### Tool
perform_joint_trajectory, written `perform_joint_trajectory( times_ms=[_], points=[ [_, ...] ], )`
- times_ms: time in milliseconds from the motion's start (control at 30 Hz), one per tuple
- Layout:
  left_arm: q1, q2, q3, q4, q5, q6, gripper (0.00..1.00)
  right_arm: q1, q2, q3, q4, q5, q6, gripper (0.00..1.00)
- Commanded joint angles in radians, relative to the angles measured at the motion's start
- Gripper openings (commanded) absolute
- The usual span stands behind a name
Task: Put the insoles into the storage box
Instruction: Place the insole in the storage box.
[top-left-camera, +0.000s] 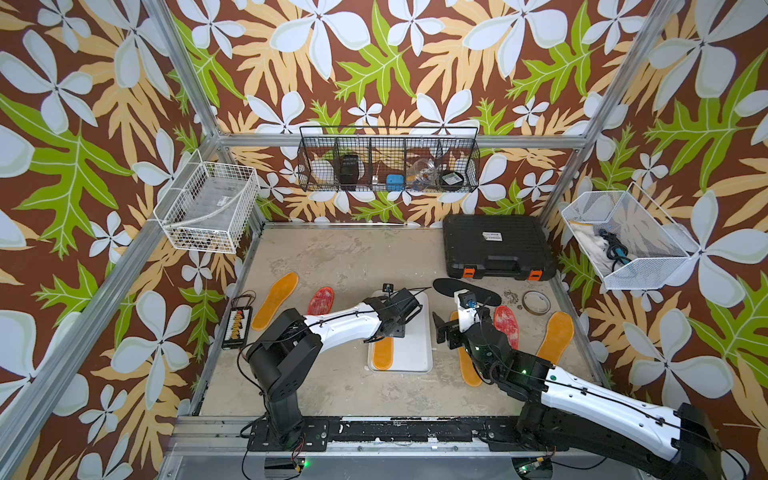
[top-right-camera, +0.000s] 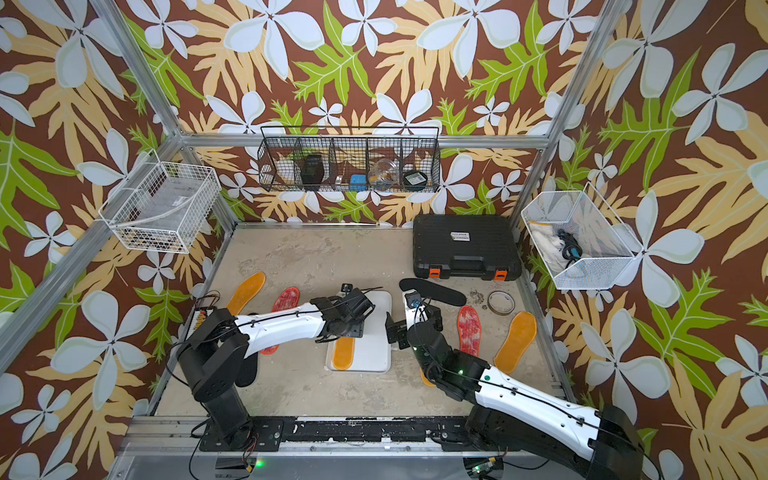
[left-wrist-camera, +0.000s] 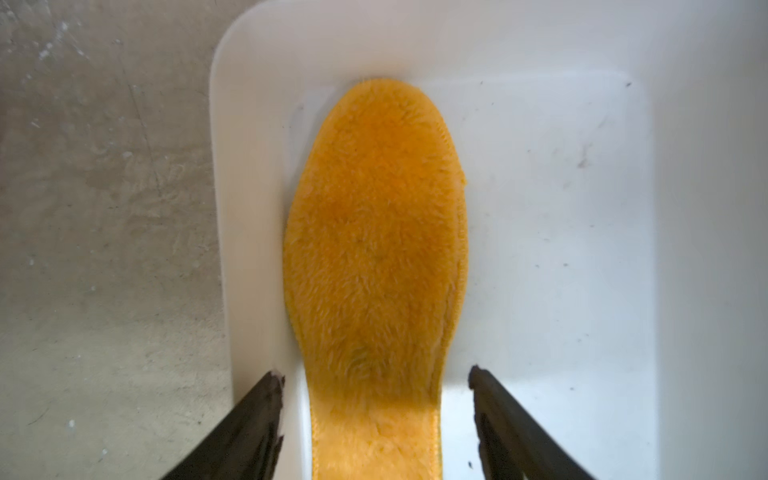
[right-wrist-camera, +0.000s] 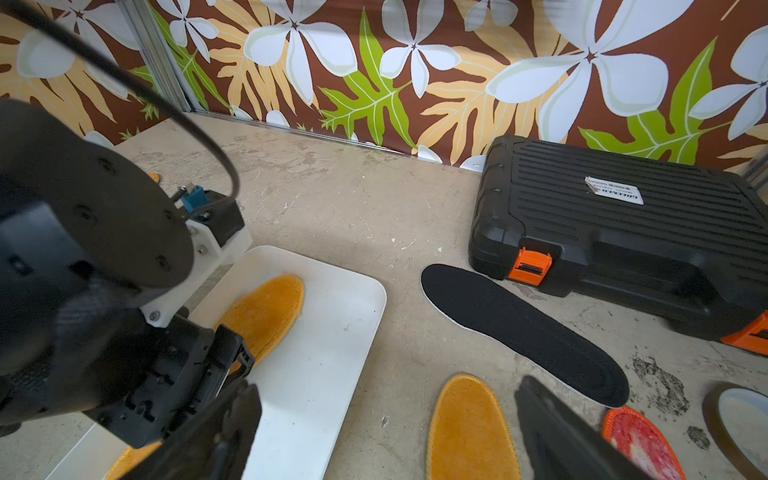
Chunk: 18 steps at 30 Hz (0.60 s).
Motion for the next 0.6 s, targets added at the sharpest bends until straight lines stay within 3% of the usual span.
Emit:
perform_joint_trajectory(
  times_ms=[0, 133, 300, 367, 433, 567],
  points=[
    [-0.001, -0.049, 0.022, -0.026, -0.009, -0.004, 0.78, -0.016, 0.000, 0.021, -0.031, 0.019, 0.012, 0.99],
    [0.000, -0.116, 0.060, -0.047, 0.004, 0.017, 0.86, -0.137, 0.001, 0.033, -0.078, -0.126, 0.069, 0.99],
    [-0.006, -0.267, 0.029, -0.014, -0.043, 0.059, 0.86, -0.338, 0.076, 0.072, -0.239, -0.228, 0.177, 0.99],
    [-0.006, -0.372, -0.073, 0.090, -0.035, 0.140, 0.86, -0.419, 0.124, 0.069, -0.279, -0.329, 0.180, 0.99],
    [-0.006, -0.495, -0.197, 0.216, 0.051, 0.234, 0.87, -0.453, 0.171, 0.059, -0.298, -0.409, 0.172, 0.99],
    [-0.006, -0.757, -0.442, 0.430, 0.224, 0.281, 0.90, -0.453, 0.254, 0.050, -0.365, -0.446, 0.189, 0.99]
  ],
)
